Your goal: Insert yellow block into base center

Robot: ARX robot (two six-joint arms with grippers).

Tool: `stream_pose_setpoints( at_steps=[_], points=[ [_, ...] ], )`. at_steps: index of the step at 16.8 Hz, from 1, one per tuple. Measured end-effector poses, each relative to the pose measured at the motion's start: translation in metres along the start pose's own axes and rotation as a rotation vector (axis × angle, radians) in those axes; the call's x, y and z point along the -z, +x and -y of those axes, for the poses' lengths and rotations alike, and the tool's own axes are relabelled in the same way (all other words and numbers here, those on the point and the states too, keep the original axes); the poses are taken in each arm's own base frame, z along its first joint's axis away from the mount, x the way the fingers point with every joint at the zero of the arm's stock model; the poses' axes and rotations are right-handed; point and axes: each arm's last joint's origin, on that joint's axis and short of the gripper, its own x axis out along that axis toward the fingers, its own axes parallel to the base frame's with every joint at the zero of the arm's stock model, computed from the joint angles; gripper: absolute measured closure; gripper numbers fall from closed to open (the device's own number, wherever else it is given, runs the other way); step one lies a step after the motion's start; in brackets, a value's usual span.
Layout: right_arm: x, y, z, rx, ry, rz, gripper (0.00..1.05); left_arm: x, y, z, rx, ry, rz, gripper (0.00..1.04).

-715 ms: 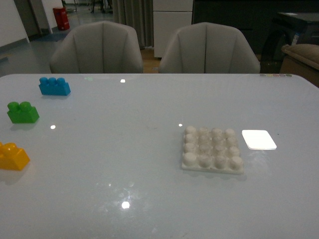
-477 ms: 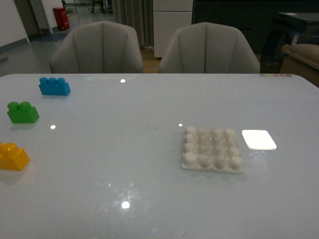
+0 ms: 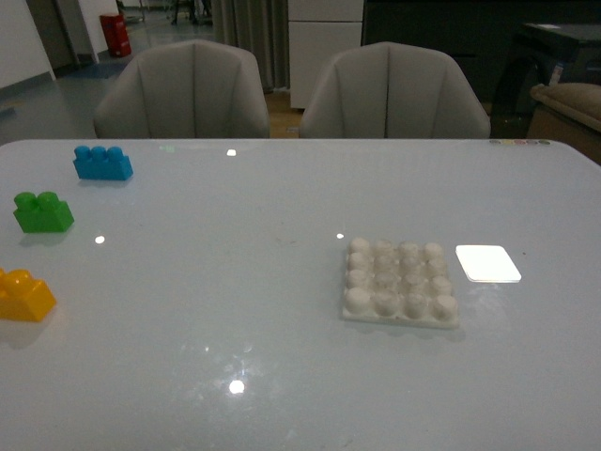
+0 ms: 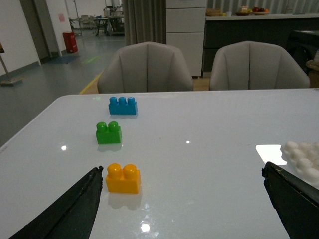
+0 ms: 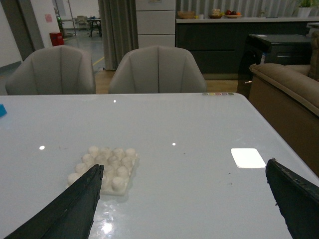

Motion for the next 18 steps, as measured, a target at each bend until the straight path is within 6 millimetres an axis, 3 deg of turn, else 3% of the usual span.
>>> stream_pose_setpoints(
  at_steps=[2, 3, 5, 6, 8, 11, 13, 14, 17, 18],
  points=[
    [0.0, 0.0, 0.0, 0.0, 0.0, -0.002, 0.06, 0.0, 0.0, 0.0, 0.0, 0.0, 0.0, 0.07],
    [0.002, 0.0, -0.001, 0.065, 0.021, -0.13, 0.06, 0.0, 0.0, 0.0, 0.0, 0.0, 0.0, 0.07],
    [-0.016, 0.013, 0.004, 0.185, 0.041, -0.192, 0.06, 0.0, 0.0, 0.0, 0.0, 0.0, 0.002, 0.07],
    [-0.05, 0.028, 0.009, 0.218, 0.056, -0.086, 0.06, 0.0, 0.0, 0.0, 0.0, 0.0, -0.001, 0.07],
    [-0.088, 0.063, 0.009, 0.171, 0.051, -0.003, 0.06, 0.0, 0.0, 0.0, 0.0, 0.0, 0.0, 0.07],
    [-0.104, 0.139, 0.005, 0.111, 0.054, -0.119, 0.06, 0.0, 0.0, 0.0, 0.0, 0.0, 0.0, 0.07],
    [-0.085, 0.212, -0.007, 0.073, 0.057, -0.337, 0.06, 0.0, 0.0, 0.0, 0.0, 0.0, 0.0, 0.07],
    [-0.055, 0.255, -0.016, 0.061, 0.055, -0.496, 0.06, 0.0, 0.0, 0.0, 0.0, 0.0, 0.0, 0.07],
    [-0.003, 0.292, -0.034, 0.026, 0.043, -0.689, 0.06, 0.0, 0.0, 0.0, 0.0, 0.0, 0.0, 0.07],
    [0.025, 0.302, -0.047, 0.002, 0.027, -0.78, 0.06, 0.0, 0.0, 0.0, 0.0, 0.0, 0.0, 0.07]
  ],
)
